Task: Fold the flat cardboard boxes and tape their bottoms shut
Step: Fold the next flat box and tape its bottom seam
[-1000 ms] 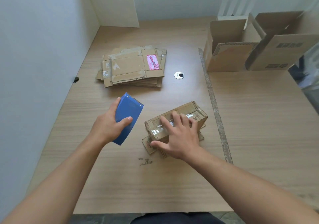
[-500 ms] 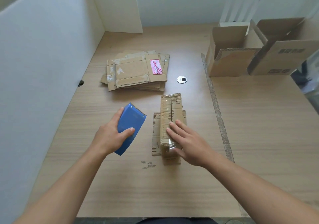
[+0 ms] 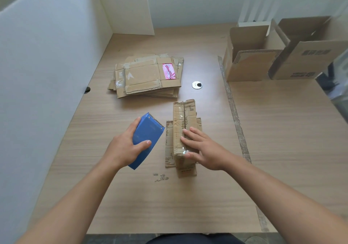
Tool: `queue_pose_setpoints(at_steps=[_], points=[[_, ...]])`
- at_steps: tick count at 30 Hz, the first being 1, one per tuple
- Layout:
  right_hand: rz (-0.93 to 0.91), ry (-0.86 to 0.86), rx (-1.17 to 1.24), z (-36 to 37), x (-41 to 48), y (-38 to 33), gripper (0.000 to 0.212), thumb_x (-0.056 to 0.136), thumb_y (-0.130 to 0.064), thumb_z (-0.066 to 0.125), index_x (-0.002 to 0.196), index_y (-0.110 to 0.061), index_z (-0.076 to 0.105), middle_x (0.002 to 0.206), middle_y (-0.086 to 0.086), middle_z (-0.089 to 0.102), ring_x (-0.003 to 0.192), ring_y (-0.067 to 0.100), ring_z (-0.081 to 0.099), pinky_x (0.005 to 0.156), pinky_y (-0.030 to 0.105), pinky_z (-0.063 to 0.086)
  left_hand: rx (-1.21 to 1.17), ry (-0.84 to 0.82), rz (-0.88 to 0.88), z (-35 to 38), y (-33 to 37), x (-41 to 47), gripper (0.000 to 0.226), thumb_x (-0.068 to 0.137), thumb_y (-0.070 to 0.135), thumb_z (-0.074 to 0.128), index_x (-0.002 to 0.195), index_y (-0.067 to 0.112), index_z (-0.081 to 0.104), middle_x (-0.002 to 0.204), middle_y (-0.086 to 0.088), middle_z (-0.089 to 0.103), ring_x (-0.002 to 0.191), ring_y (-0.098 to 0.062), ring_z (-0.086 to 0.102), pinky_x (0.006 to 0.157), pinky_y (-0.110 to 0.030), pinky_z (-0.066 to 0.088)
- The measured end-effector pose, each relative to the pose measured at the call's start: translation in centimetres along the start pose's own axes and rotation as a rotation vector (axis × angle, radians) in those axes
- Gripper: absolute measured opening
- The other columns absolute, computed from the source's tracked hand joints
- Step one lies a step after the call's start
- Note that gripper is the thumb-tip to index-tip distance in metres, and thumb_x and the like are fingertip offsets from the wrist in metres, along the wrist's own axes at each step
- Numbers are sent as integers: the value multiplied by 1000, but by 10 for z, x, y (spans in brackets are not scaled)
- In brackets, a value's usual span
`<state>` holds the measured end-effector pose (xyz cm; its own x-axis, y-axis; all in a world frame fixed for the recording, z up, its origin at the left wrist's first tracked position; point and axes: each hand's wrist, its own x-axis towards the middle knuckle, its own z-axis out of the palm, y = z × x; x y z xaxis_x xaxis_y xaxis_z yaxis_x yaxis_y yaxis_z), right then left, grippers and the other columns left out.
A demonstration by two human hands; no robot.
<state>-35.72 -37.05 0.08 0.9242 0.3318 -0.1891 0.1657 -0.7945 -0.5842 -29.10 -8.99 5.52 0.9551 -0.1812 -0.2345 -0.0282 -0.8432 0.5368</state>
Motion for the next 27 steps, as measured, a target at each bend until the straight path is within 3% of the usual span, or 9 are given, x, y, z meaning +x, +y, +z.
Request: queue_pose_setpoints(at_steps=[4, 13, 16, 21, 27], points=[[-13, 118, -45, 8, -1, 0, 62, 94, -37, 63, 151, -26, 39, 162, -15, 16, 149, 3, 1, 123, 30, 15, 7, -1, 4, 3, 2, -1, 81, 86, 47, 67, 151, 50, 18, 123, 8, 60, 102, -22, 57, 85, -38, 50], [-36, 284, -181, 18, -4, -9, 60, 88, -39, 69, 144, -21, 51, 157, -5, 36, 148, 18, 24, 105, 47, 44, 19, 4, 15, 7, 2, -3, 81, 86, 47, 67, 151, 50, 18, 121, 7, 60, 100, -21, 57, 84, -38, 50], [-22, 309, -185, 19, -3, -11, 68, 80, -46, 77, 138, -19, 56, 153, -3, 43, 146, 23, 29, 105, 47, 45, 29, 7, 17, 7, 1, -4, 81, 86, 47, 66, 151, 50, 17, 119, 7, 60, 98, -21, 57, 82, -37, 50], [-58, 393, -182, 30, 2, -18, 60, 71, -27, 88, 122, -3, 67, 135, 15, 60, 131, 43, 49, 98, 53, 50, 51, 10, 13, 5, -3, -5, 81, 87, 47, 66, 151, 50, 16, 116, 8, 60, 95, -22, 57, 77, -36, 49], [-49, 366, -123, 30, 2, -12, 61, 78, -23, 83, 131, -4, 61, 145, 13, 50, 141, 37, 36, 107, 50, 44, 65, -20, 62, 4, -9, -8, 81, 87, 46, 65, 150, 53, 15, 116, 8, 60, 94, -21, 57, 77, -35, 50]])
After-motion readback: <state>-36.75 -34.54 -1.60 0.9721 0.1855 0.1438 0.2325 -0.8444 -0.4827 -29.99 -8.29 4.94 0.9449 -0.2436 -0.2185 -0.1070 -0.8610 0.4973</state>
